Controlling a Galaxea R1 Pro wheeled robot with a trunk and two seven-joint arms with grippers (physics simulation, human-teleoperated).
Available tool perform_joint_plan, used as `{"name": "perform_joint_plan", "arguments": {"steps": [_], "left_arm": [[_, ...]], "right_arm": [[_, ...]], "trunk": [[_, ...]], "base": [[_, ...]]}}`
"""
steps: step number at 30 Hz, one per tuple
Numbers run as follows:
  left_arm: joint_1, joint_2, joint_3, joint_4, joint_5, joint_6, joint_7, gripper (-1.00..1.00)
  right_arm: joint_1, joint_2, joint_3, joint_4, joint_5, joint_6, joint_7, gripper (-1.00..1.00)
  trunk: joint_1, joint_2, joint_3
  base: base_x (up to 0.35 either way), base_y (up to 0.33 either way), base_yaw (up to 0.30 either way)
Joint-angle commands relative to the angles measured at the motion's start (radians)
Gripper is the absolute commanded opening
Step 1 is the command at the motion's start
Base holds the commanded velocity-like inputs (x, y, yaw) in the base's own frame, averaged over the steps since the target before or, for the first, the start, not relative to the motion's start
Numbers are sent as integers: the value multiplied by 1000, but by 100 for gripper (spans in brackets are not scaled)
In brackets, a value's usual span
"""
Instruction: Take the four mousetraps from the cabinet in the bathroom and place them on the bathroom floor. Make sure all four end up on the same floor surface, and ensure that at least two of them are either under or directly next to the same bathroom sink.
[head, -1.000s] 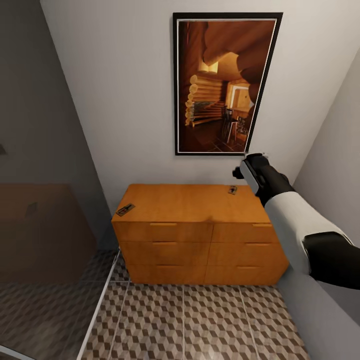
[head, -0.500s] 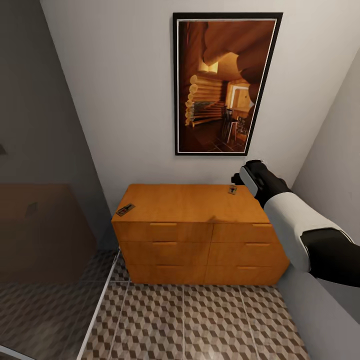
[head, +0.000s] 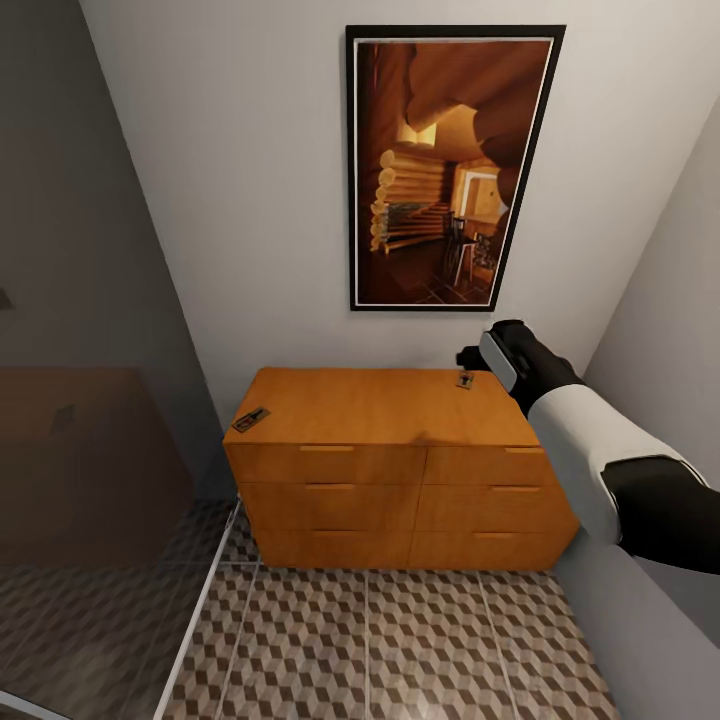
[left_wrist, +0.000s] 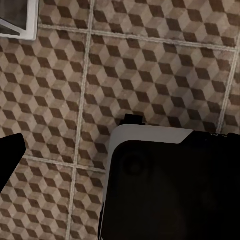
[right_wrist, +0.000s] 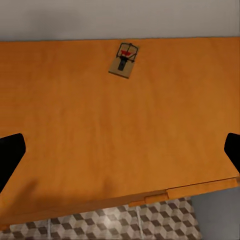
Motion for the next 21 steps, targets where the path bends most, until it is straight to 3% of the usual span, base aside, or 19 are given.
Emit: {"name": "perform_joint_plan", "arguments": {"steps": [1,6,13,21], "left_arm": [[-1,0,-9,0,9,-3,5,100],[-1,0,-9,0,9,-3,5,100],[-1,0,-9,0,9,-3,5,100],[-1,0,-9,0,9,-3,5,100]], "right_arm": [[-1,-1,8,-1,-11,4,-4,100],[-1,-1,10,0,-13,-2,7,100],[-1,-2,12,30,-12,-66,10,100],[-1,-3,12,50,-12,-75,10,100]], "trunk": [[1,-2,-2],[1,-2,-2],[1,-2,-2],[1,-2,-2]], "base": [[0,0,0],[0,0,0],[13,0,0],[119,0,0]]}}
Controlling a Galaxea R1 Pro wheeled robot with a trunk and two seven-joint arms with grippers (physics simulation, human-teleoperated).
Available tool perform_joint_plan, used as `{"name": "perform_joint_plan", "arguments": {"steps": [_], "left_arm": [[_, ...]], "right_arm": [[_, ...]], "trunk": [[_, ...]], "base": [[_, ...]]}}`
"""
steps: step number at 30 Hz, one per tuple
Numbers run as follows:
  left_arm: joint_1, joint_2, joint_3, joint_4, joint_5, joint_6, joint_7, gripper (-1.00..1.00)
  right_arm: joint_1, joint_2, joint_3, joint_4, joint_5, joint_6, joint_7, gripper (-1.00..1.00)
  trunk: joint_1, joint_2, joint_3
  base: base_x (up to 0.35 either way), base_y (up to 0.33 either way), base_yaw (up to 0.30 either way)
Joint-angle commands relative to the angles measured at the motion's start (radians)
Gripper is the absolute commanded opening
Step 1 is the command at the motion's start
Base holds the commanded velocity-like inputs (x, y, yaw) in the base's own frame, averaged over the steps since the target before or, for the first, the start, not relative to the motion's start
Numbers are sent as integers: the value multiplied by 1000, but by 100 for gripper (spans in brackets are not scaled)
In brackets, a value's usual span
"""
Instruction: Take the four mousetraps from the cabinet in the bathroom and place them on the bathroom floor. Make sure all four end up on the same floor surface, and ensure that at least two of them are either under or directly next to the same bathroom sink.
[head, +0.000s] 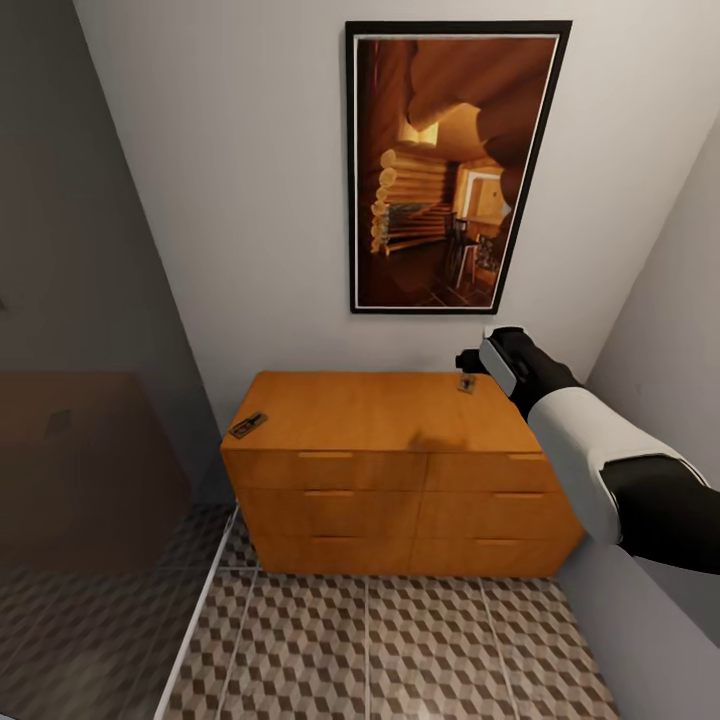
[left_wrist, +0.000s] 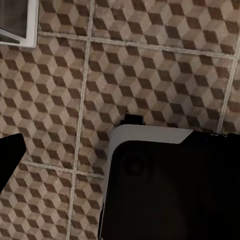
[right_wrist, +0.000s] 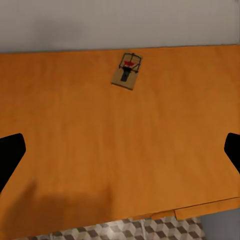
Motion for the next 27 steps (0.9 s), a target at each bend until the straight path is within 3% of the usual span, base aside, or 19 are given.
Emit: {"name": "perform_joint_plan", "arguments": {"steps": [1,17,27], "left_arm": [[-1,0,-9,0,9,-3,5,100],[-1,0,-9,0,9,-4,5,100],[-1,0,-9,0,9,-3,5,100]], "right_arm": [[-1,-1,8,-1,-10,4,-7,100],[0,-1,9,46,-11,-4,-6,100],[0,-2,9,137,-11,-98,-3,100]], "trunk": [[1,-2,-2],[1,-2,-2],[1,-2,-2]], "base": [[222,0,0],[257,0,0],[182,0,0]]}}
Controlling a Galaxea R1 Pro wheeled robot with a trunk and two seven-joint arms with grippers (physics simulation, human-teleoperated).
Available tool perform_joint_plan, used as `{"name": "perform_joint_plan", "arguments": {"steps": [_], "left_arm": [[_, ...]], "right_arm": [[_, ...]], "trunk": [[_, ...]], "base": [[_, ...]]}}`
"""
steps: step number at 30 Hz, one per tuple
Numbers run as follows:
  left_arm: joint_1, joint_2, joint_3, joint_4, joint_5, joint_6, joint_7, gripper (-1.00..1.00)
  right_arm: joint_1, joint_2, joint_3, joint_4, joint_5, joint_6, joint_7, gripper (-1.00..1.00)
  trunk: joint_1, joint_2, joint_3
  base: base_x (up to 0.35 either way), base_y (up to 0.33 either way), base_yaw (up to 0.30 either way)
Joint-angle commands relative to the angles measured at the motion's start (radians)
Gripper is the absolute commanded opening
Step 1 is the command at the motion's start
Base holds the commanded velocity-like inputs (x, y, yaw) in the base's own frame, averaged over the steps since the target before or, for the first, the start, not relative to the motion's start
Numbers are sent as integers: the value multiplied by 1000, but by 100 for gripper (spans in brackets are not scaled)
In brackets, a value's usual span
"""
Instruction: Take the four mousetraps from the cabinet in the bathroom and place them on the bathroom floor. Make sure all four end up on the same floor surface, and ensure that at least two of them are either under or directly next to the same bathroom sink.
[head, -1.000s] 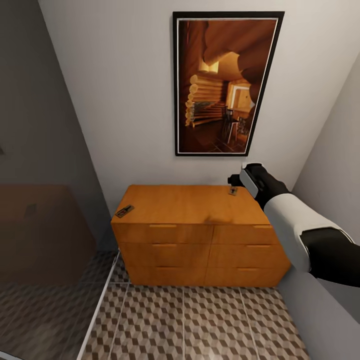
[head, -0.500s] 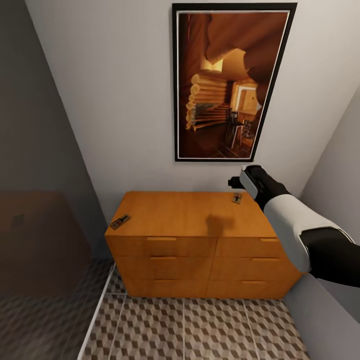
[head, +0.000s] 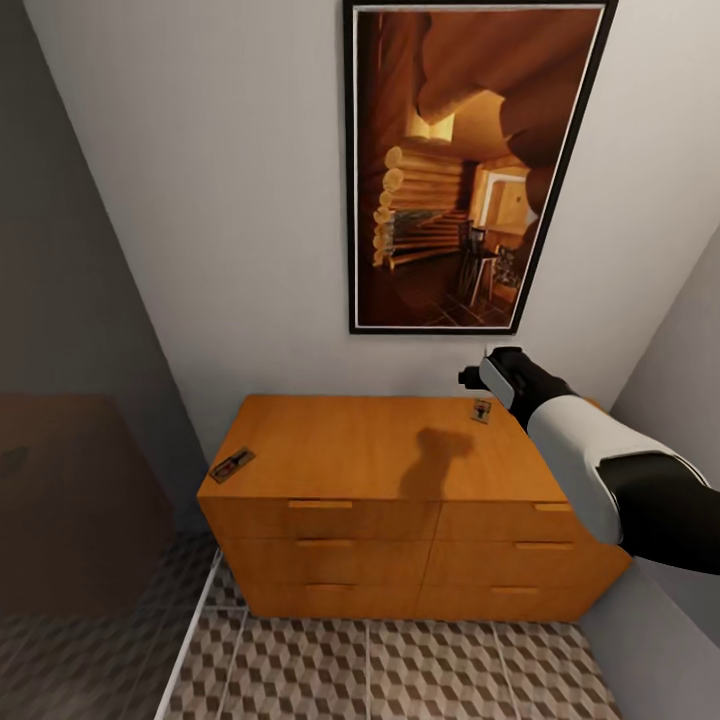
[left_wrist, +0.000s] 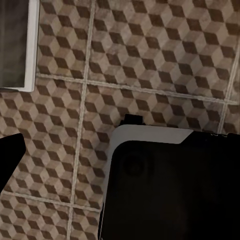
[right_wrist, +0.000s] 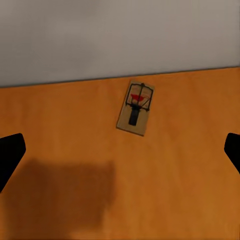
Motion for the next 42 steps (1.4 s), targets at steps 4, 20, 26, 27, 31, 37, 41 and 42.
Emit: {"name": "perform_joint_plan", "arguments": {"steps": [4,20,26,27,31,37,41,42], "left_arm": [[-1,0,-9,0,9,-3,5,100],[0,0,-9,0,9,-4,5,100],[-1,0,-9,0,9,-4,5,100],[-1,0,-9,0,9,-4,5,100],[-1,0,-9,0,9,-4,5,100],[-1,0,-9,0,9,-4,5,100],[-1,0,-9,0,9,-3,5,100],[-1,0,-9,0,9,-3,5,100]], "right_arm": [[0,0,8,25,-12,-7,-6,100],[1,3,8,110,-12,-88,10,100],[1,2,8,137,-10,-108,66,100],[1,2,8,141,-10,-109,71,100],[1,2,8,154,-9,-111,83,100],[1,-1,8,181,-9,-115,91,100],[1,-3,8,184,-8,-117,92,100],[1,-4,8,185,-8,-117,92,100]], "trunk": [[1,-2,-2],[1,-2,-2],[1,-2,-2],[1,-2,-2],[1,-2,-2],[1,-2,-2],[1,-2,-2],[1,-2,-2]], "base": [[35,0,0],[4,0,0],[0,0,0],[0,0,0],[0,0,0],[0,0,0],[0,0,0],[0,0,0]]}}
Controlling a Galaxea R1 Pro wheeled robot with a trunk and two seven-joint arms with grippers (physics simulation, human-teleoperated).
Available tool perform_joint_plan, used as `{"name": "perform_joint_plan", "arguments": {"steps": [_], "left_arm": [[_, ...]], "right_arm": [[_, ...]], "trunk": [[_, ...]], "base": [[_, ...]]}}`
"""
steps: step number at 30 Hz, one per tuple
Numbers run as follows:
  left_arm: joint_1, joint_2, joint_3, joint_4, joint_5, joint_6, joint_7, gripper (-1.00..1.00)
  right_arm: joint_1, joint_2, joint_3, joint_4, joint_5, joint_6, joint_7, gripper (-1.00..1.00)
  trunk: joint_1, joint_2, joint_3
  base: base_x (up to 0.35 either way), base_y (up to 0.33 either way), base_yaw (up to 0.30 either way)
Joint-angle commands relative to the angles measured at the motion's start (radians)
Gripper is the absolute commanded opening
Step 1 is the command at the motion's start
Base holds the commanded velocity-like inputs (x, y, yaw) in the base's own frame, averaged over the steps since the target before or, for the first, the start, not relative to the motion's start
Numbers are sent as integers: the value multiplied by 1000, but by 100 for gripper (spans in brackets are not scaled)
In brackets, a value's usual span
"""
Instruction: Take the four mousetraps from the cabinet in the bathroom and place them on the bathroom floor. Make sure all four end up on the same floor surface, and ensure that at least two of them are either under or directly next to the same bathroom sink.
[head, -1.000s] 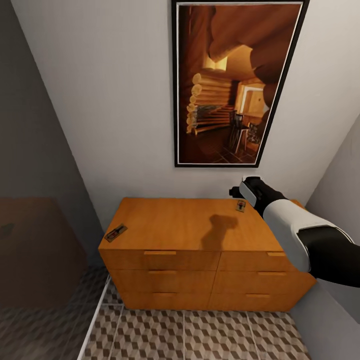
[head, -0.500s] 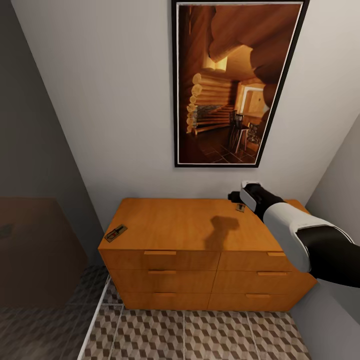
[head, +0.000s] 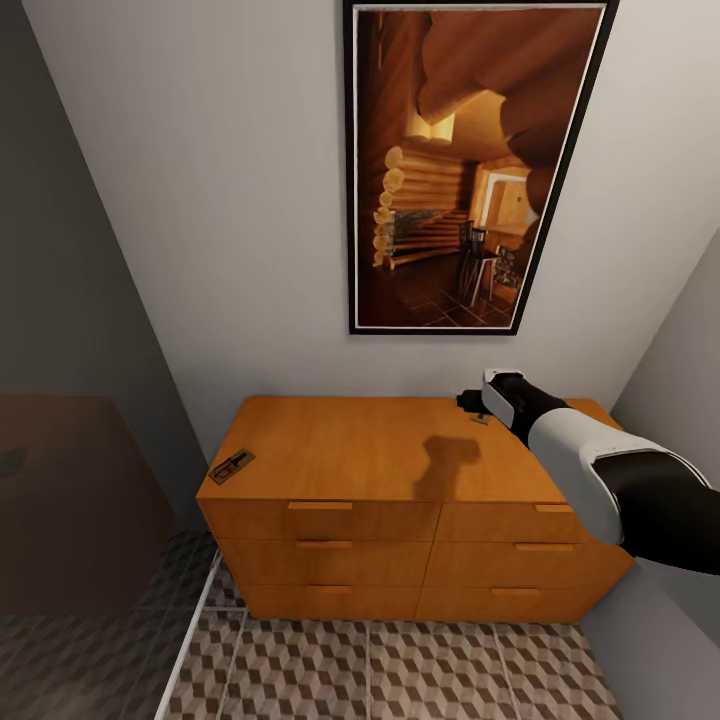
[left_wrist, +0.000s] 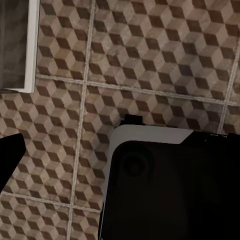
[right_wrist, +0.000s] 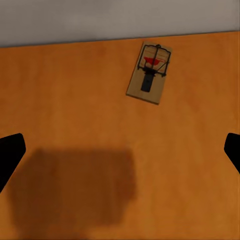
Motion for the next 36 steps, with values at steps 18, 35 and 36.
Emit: {"name": "perform_joint_plan", "arguments": {"steps": [18,35,36], "left_arm": [[-1,1,-9,-1,9,-3,5,100],[-1,1,-9,-2,8,-4,5,100],[-1,1,-9,-2,8,-4,5,100]], "right_arm": [[0,-5,8,4,-10,5,-4,100],[0,-7,8,12,-10,4,-4,100],[1,-7,8,15,-10,4,-4,100]], "trunk": [[1,-2,-2],[1,-2,-2],[1,-2,-2]], "base": [[57,0,0],[147,0,0],[25,0,0]]}}
